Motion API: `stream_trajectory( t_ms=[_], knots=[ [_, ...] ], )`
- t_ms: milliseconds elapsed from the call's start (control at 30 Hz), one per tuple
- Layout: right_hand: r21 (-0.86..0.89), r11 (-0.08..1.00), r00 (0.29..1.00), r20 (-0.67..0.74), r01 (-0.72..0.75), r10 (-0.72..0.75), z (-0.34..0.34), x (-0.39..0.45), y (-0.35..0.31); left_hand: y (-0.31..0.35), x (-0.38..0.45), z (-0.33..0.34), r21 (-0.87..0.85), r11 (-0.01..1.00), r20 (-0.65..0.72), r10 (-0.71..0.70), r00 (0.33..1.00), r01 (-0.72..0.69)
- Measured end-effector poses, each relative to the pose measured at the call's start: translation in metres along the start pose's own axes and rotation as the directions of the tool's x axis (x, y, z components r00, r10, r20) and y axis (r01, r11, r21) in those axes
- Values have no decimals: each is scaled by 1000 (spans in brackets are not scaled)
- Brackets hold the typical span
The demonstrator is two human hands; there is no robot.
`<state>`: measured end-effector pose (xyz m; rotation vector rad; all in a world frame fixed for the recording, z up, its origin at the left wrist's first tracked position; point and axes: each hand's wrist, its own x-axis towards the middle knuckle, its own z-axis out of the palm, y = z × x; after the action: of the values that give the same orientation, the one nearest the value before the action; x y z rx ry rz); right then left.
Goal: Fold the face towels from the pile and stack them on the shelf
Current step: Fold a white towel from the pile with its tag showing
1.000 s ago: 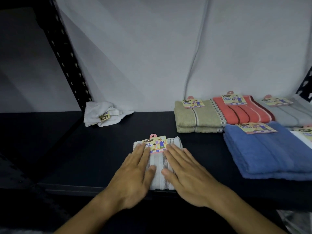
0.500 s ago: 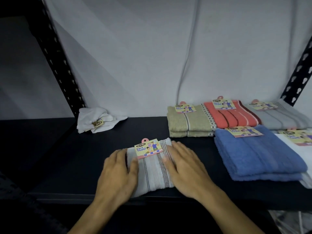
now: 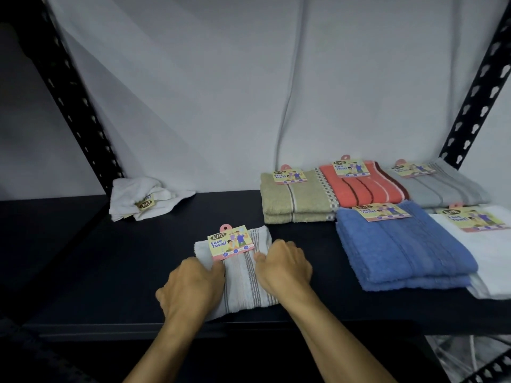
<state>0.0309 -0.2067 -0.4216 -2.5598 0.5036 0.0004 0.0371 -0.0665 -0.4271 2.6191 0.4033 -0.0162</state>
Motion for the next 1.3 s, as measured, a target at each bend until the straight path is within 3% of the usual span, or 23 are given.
stream_trajectory(
  t_ms=[233,300,467,567,667,767,900,1000,1300],
  knots=[
    [287,955,992,-116,73,-41,-13,-10,19,6,-23,9,-295,922,-239,183,954,-251],
    [399,906,975,-214,141,-58,-27,-12,25,21,-34,3,-358,870,-312,229,922,-337],
    [489,795,837,-545,359,-43,-95,1,61,101,-53,-11,-508,716,-381,312,870,-479],
    [374,877,774,-634,303,3,-145,27,104,172,-52,6,-527,668,-344,397,851,-525],
    [253,962,784,-615,98,82,-187,63,153,243,-47,41,-436,665,-303,526,795,-606],
    [192,981,813,-566,-33,138,-218,97,196,301,-44,75,-396,646,-213,626,750,-652],
    [115,990,827,-546,-83,133,-248,135,232,358,-38,109,-399,681,-84,639,765,-613],
    [71,994,838,-536,-79,105,-257,159,249,384,-32,129,-382,694,-66,638,767,-610],
    [43,991,871,-475,-124,130,-234,190,283,401,-31,152,-153,774,-16,619,785,-614]
  ],
)
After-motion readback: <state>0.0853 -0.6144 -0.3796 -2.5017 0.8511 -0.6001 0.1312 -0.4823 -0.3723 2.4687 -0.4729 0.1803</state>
